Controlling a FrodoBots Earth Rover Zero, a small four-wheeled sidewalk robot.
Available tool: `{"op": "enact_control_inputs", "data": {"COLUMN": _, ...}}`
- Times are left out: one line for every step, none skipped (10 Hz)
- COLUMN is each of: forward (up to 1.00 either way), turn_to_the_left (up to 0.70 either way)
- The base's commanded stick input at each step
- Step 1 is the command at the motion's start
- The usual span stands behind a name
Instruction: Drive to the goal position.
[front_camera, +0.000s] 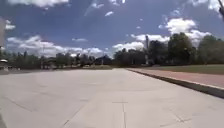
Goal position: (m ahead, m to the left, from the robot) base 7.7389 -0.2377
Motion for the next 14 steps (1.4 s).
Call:
{"op": "enact_control_inputs", "data": {"forward": 0.7, "turn_to_the_left": 0.0}}
{"op": "enact_control_inputs", "data": {"forward": 0.7, "turn_to_the_left": 0.0}}
{"op": "enact_control_inputs", "data": {"forward": 0.7, "turn_to_the_left": 0.0}}
{"op": "enact_control_inputs", "data": {"forward": 0.7, "turn_to_the_left": 0.0}}
{"op": "enact_control_inputs", "data": {"forward": 0.7, "turn_to_the_left": 0.0}}
{"op": "enact_control_inputs", "data": {"forward": 0.7, "turn_to_the_left": 0.0}}
{"op": "enact_control_inputs", "data": {"forward": 0.7, "turn_to_the_left": 0.0}}
{"op": "enact_control_inputs", "data": {"forward": 0.7, "turn_to_the_left": 0.0}}
{"op": "enact_control_inputs", "data": {"forward": 0.7, "turn_to_the_left": 0.0}}
{"op": "enact_control_inputs", "data": {"forward": 0.7, "turn_to_the_left": 0.0}}
{"op": "enact_control_inputs", "data": {"forward": 0.7, "turn_to_the_left": 0.0}}
{"op": "enact_control_inputs", "data": {"forward": 0.7, "turn_to_the_left": 0.0}}
{"op": "enact_control_inputs", "data": {"forward": 0.7, "turn_to_the_left": 0.0}}
{"op": "enact_control_inputs", "data": {"forward": 0.7, "turn_to_the_left": 0.0}}
